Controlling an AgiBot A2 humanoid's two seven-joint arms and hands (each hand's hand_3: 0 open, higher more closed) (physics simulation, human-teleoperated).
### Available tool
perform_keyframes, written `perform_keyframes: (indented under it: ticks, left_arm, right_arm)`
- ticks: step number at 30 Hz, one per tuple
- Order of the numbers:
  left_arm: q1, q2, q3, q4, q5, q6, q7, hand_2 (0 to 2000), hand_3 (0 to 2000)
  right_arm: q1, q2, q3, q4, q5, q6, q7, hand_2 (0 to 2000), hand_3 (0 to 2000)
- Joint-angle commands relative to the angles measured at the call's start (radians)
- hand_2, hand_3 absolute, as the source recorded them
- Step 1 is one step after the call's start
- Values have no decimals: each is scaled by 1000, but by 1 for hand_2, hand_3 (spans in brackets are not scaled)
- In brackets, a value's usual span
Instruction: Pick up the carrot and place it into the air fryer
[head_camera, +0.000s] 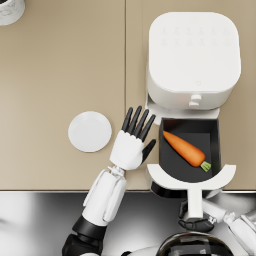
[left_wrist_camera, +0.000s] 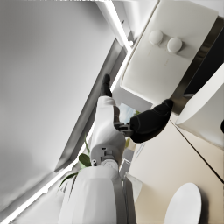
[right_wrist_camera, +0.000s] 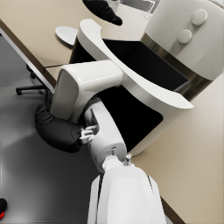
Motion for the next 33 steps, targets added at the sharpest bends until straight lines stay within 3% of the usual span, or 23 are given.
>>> perform_keyframes:
  ticks: [1, 5, 7, 15, 23, 33]
  left_arm:
    - [-121, -68, -190, -164, 0, -2, 1, 0, 0]
    - [-179, -71, -329, -210, 0, -4, 3, 0, 0]
    - [-199, -71, -374, -204, 0, -5, 4, 0, 0]
    - [-189, -64, -472, -177, 0, -5, 4, 0, 0]
    - [-165, -60, -468, -182, -1, -5, 4, 0, 0]
    - [-157, -52, -451, -158, -1, -5, 4, 0, 0]
  right_arm:
    - [109, -276, 73, 58, -2, -23, -2, 2000, 2000]
    - [206, -341, 13, -30, -2, -76, -5, 2000, 2000]
    - [259, -375, -16, -80, 3, -45, -10, 2000, 2000]
    - [449, -476, -85, -369, 9, -13, -7, 2000, 2000]
    - [658, -618, -162, -717, 11, 46, 0, 2000, 2000]
    - [855, -703, -174, -1060, 11, 20, -25, 2000, 2000]
